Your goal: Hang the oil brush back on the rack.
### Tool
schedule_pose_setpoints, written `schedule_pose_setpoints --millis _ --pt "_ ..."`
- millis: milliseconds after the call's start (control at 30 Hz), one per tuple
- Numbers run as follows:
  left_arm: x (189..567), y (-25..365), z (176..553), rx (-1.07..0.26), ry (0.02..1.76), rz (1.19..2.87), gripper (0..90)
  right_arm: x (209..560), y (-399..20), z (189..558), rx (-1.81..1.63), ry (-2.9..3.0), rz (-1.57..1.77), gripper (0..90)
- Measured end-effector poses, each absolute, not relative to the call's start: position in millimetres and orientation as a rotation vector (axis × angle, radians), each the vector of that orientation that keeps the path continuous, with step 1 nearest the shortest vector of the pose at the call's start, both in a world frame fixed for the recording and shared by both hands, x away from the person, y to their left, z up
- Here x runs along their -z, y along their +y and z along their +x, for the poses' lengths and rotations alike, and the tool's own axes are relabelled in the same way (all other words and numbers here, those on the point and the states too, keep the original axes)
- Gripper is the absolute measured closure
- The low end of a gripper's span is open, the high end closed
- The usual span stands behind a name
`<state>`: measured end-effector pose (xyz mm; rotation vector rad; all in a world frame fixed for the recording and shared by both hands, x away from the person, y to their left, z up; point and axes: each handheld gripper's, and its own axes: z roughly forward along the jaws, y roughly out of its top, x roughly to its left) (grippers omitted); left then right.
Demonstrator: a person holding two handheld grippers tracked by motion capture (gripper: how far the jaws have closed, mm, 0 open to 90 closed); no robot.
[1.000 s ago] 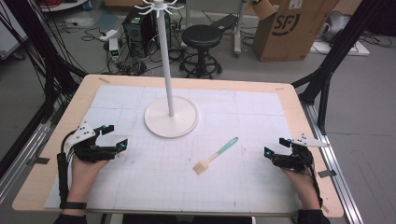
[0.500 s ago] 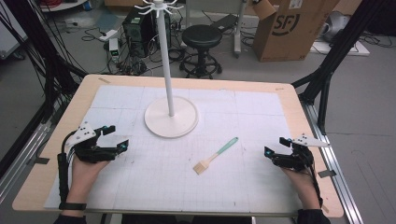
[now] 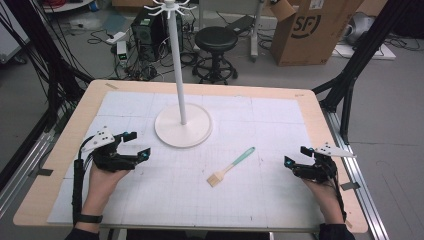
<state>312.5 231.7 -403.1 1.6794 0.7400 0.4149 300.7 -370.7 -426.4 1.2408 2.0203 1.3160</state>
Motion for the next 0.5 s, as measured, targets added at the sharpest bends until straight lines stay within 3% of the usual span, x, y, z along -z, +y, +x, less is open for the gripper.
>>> schedule_pose_setpoints --millis 500 --pt "395 167 329 -0.384 0.679 1.767 14.6 427 -370 302 -1.322 2.027 1.226 16.6"
